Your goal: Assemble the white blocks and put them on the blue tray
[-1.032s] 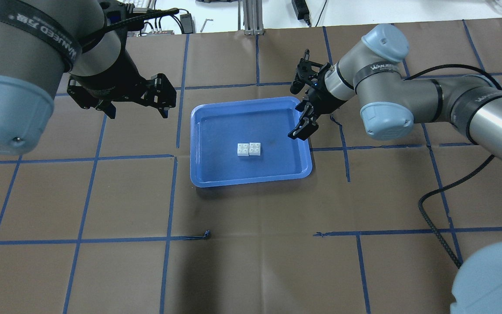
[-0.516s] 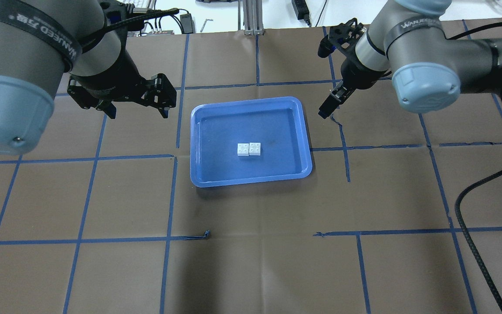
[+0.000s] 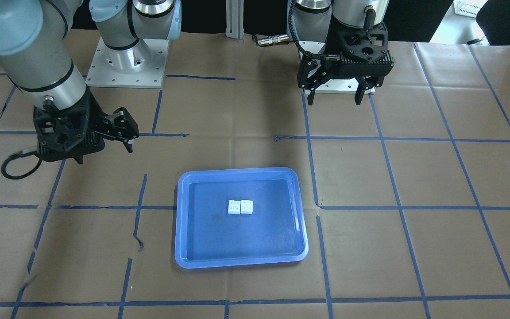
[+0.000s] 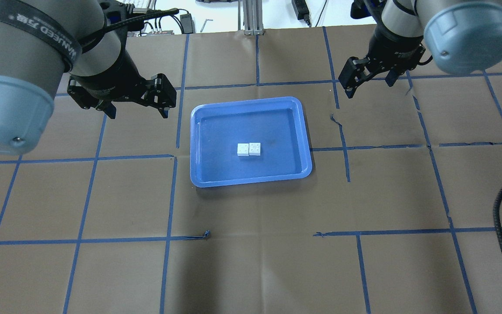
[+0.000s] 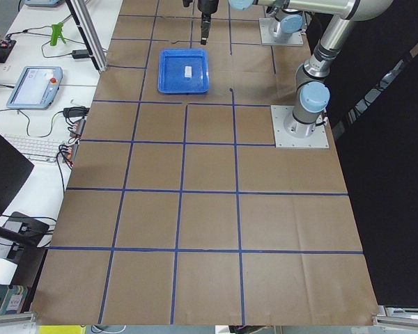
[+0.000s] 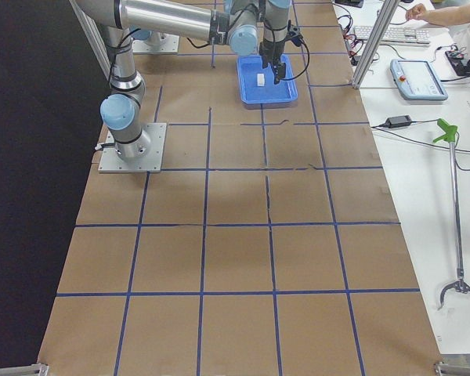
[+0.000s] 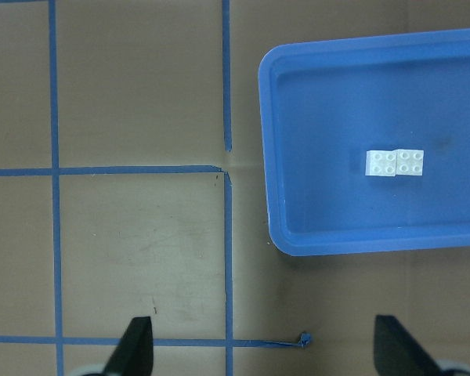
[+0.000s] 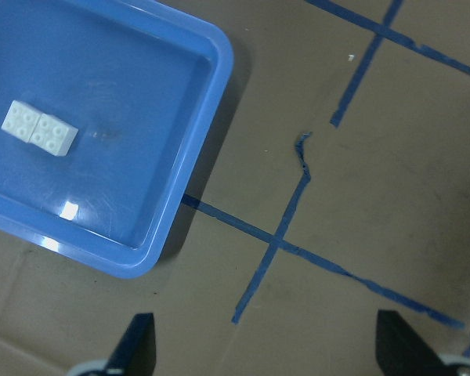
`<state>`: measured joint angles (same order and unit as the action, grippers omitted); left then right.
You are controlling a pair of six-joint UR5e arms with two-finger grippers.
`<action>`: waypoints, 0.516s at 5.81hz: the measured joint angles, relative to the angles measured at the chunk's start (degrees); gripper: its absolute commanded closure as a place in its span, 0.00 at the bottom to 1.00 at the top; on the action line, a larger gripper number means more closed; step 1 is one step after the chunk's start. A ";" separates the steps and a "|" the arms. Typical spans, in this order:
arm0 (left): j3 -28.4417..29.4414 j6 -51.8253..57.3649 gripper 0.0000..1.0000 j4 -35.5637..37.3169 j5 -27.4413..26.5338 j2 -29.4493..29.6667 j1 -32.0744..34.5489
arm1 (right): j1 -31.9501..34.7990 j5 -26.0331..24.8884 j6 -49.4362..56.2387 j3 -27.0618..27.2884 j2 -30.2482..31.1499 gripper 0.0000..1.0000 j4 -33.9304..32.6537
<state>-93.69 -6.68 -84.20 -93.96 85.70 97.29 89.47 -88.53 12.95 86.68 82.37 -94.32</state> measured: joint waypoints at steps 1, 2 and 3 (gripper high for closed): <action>0.00 0.00 0.01 0.00 0.00 0.00 0.00 | 0.10 -0.30 -4.83 -3.74 0.59 0.00 6.23; 0.00 0.00 0.01 0.00 0.01 0.00 0.00 | 0.24 -0.14 -7.38 -5.88 1.19 0.00 10.08; 0.00 0.00 0.01 0.00 0.00 0.00 0.00 | 0.29 0.00 -8.34 -6.40 1.35 0.00 11.51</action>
<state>-93.69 -6.68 -84.20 -93.96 85.69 97.29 89.75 -88.53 4.61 80.29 83.72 -82.81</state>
